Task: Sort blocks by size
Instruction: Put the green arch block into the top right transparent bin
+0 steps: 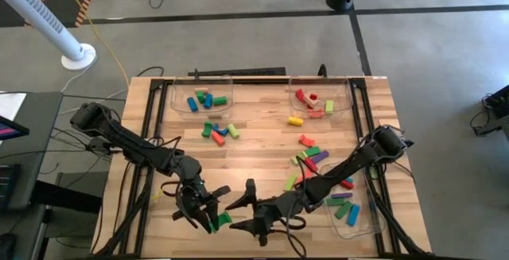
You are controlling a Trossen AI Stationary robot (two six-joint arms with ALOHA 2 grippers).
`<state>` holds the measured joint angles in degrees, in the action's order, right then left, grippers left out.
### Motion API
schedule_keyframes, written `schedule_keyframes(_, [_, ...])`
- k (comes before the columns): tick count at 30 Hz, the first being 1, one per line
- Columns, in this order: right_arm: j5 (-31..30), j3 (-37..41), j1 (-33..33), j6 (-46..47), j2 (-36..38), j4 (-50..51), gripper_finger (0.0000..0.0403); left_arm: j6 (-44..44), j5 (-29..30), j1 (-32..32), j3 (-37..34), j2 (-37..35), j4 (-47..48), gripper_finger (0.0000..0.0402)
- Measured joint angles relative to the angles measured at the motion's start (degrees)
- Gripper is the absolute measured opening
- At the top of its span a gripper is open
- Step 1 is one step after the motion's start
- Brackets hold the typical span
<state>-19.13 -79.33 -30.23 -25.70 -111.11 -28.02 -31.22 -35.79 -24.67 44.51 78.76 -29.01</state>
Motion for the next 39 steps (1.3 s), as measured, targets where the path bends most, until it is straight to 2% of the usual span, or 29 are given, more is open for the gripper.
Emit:
schedule_keyframes(9, [5.8,0.0,1.2,1.7,-0.5,-1.7,0.0271,0.0,0.0,0.0,0.0,0.0,-1.4,0.0075])
schedule_keyframes(22, [4.4,-2.0,1.8,-1.7,-4.6,-5.9,0.0266,-0.1,0.0,-0.4,0.0,0.0,-2.3,0.0075])
schedule_keyframes(27, [4.3,-2.1,1.7,-1.4,-4.5,-5.7,0.0240,0.3,0.0,-0.4,0.0,0.0,-2.1,0.0075])
schedule_keyframes(35, [4.2,-2.1,1.7,-1.0,-4.5,-5.2,0.0169,0.4,-0.1,-0.4,0.0,0.0,-1.7,0.0075])
schedule_keyframes(39, [3.9,-2.1,1.4,-1.0,-4.5,-4.8,0.0160,0.5,-0.1,-0.4,0.0,0.0,-1.6,0.0074])
